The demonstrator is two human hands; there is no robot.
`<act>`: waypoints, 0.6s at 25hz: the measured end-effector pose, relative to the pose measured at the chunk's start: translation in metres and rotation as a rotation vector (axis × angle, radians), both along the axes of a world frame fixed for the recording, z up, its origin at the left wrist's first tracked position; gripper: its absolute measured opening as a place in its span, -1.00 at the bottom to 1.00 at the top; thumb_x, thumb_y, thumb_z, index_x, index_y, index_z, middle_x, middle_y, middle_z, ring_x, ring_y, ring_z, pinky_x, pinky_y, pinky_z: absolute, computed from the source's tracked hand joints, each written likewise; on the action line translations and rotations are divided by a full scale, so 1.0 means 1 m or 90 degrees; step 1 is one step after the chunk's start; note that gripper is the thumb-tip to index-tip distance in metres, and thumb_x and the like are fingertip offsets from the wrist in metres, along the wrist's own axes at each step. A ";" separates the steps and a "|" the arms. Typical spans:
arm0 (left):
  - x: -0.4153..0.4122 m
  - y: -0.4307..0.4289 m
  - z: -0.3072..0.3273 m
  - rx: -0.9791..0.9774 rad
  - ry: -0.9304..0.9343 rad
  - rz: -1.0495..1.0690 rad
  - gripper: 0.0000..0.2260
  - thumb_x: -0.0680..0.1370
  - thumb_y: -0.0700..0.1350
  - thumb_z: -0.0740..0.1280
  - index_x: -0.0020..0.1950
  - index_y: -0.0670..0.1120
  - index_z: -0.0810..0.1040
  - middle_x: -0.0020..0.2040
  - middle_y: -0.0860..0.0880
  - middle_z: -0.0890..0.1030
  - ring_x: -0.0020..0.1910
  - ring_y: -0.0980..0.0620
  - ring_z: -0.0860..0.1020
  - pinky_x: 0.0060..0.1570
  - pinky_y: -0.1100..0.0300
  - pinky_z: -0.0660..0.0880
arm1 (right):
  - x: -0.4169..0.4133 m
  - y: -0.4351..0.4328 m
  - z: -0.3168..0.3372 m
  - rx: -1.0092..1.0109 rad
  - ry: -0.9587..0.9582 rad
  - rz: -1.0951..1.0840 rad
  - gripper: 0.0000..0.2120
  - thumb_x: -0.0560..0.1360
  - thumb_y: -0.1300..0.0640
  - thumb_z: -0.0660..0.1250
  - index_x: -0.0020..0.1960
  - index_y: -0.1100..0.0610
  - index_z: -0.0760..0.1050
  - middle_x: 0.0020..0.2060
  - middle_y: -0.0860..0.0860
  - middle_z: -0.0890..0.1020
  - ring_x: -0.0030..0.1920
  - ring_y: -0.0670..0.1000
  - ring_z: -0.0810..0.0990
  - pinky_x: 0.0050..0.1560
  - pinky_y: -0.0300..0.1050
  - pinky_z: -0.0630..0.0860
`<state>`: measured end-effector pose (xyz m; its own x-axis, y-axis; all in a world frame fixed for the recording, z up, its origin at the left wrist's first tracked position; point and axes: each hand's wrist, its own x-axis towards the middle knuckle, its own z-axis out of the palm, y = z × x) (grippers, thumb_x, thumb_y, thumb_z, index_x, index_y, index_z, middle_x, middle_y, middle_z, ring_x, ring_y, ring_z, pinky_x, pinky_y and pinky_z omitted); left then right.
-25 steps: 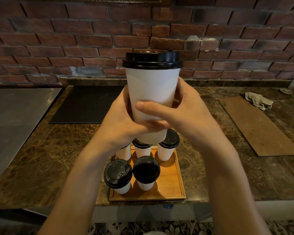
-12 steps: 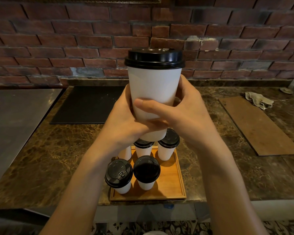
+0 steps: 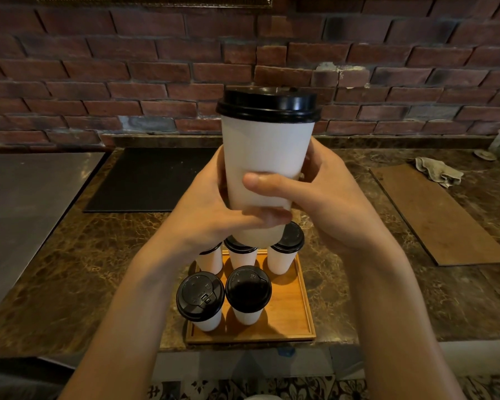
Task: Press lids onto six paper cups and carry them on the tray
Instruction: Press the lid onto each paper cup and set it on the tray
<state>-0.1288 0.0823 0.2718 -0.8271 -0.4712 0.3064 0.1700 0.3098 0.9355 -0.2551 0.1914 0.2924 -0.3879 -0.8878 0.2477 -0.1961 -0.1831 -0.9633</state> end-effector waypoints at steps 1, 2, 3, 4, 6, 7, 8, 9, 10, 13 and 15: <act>0.000 0.000 -0.001 0.005 -0.006 -0.007 -0.25 0.19 -0.03 0.55 0.33 0.05 0.35 0.11 0.17 0.58 0.13 0.15 0.57 -0.08 0.32 0.55 | 0.000 0.001 0.000 0.006 0.006 0.010 -0.41 0.27 0.04 0.54 0.27 -0.02 0.45 0.07 -0.10 0.63 0.11 -0.09 0.62 0.01 -0.15 0.61; -0.001 0.001 -0.001 0.011 -0.008 -0.015 -0.24 0.18 -0.04 0.55 0.34 0.04 0.34 0.10 0.16 0.58 0.13 0.14 0.57 -0.07 0.31 0.55 | 0.000 0.001 0.000 0.009 0.008 0.022 -0.41 0.28 0.05 0.54 0.27 -0.01 0.45 0.07 -0.09 0.63 0.11 -0.08 0.62 0.00 -0.18 0.60; -0.001 0.001 -0.002 0.019 -0.006 -0.023 -0.23 0.18 -0.06 0.55 0.34 0.02 0.34 0.10 0.14 0.59 0.12 0.13 0.57 -0.07 0.30 0.55 | 0.000 0.001 0.000 0.011 0.004 0.034 -0.42 0.28 0.06 0.53 0.27 0.00 0.46 0.06 -0.09 0.63 0.11 -0.08 0.62 -0.02 -0.20 0.59; 0.000 0.002 -0.003 0.026 -0.001 -0.030 -0.24 0.18 -0.09 0.55 0.34 0.00 0.34 0.10 0.12 0.59 0.12 0.12 0.58 -0.06 0.28 0.55 | 0.000 0.002 0.001 0.012 -0.001 0.045 -0.43 0.29 0.07 0.53 0.26 0.00 0.46 0.05 -0.10 0.64 0.11 -0.08 0.63 -0.02 -0.22 0.58; 0.000 0.002 -0.004 0.025 0.011 -0.026 -0.27 0.18 -0.11 0.54 0.31 0.01 0.36 0.08 0.15 0.60 0.11 0.13 0.58 -0.08 0.31 0.55 | 0.000 0.003 0.002 0.013 -0.002 0.053 -0.43 0.29 0.07 0.53 0.26 -0.01 0.46 0.04 -0.13 0.64 0.11 -0.10 0.62 -0.03 -0.23 0.58; 0.000 0.003 -0.004 0.022 0.016 -0.020 -0.29 0.18 -0.12 0.54 0.29 0.03 0.37 0.07 0.18 0.60 0.09 0.16 0.58 -0.10 0.34 0.55 | 0.000 0.003 0.002 0.015 0.005 0.051 -0.43 0.29 0.07 0.53 0.26 -0.02 0.45 0.04 -0.14 0.64 0.11 -0.11 0.62 -0.03 -0.24 0.58; 0.000 0.003 -0.003 0.025 0.023 -0.015 -0.29 0.19 -0.14 0.53 0.29 0.01 0.37 0.07 0.18 0.60 0.09 0.17 0.58 -0.10 0.35 0.54 | 0.001 0.003 0.003 0.018 0.014 0.046 -0.42 0.28 0.05 0.54 0.26 -0.02 0.45 0.05 -0.14 0.64 0.11 -0.12 0.62 -0.03 -0.24 0.58; 0.000 0.003 -0.003 0.030 0.028 -0.014 -0.27 0.19 -0.17 0.54 0.31 -0.03 0.36 0.08 0.15 0.61 0.10 0.15 0.58 -0.10 0.34 0.54 | 0.002 0.002 0.003 0.021 0.024 0.038 -0.41 0.28 0.03 0.54 0.27 -0.02 0.45 0.05 -0.13 0.63 0.10 -0.13 0.62 -0.03 -0.24 0.59; 0.000 0.002 -0.004 0.034 0.032 -0.008 -0.26 0.18 -0.18 0.54 0.32 -0.08 0.35 0.08 0.12 0.61 0.10 0.14 0.59 -0.09 0.34 0.55 | 0.004 0.002 0.003 0.023 0.035 0.026 -0.39 0.28 0.01 0.54 0.28 -0.02 0.44 0.06 -0.13 0.62 0.10 -0.14 0.61 -0.04 -0.25 0.59; -0.001 0.003 -0.004 0.010 0.042 0.036 -0.24 0.12 -0.16 0.57 0.28 -0.07 0.37 0.03 0.13 0.61 0.07 0.23 0.58 -0.12 0.42 0.52 | 0.012 0.001 0.004 0.034 0.079 -0.040 -0.31 0.26 -0.07 0.56 0.33 -0.03 0.40 0.09 -0.16 0.59 0.09 -0.18 0.59 0.00 -0.18 0.62; -0.004 0.008 -0.002 0.010 0.057 0.068 -0.21 0.11 -0.13 0.60 0.28 -0.07 0.36 0.05 0.09 0.56 0.05 0.30 0.57 -0.14 0.46 0.51 | 0.017 0.000 0.005 0.040 0.105 -0.090 -0.29 0.27 -0.10 0.58 0.35 -0.04 0.38 0.11 -0.18 0.56 0.10 -0.18 0.56 0.05 -0.11 0.62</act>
<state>-0.1333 0.0902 0.2696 -0.7414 -0.5610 0.3682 0.2197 0.3155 0.9231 -0.2384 0.1913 0.2976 -0.4685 -0.8434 0.2632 -0.3708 -0.0828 -0.9250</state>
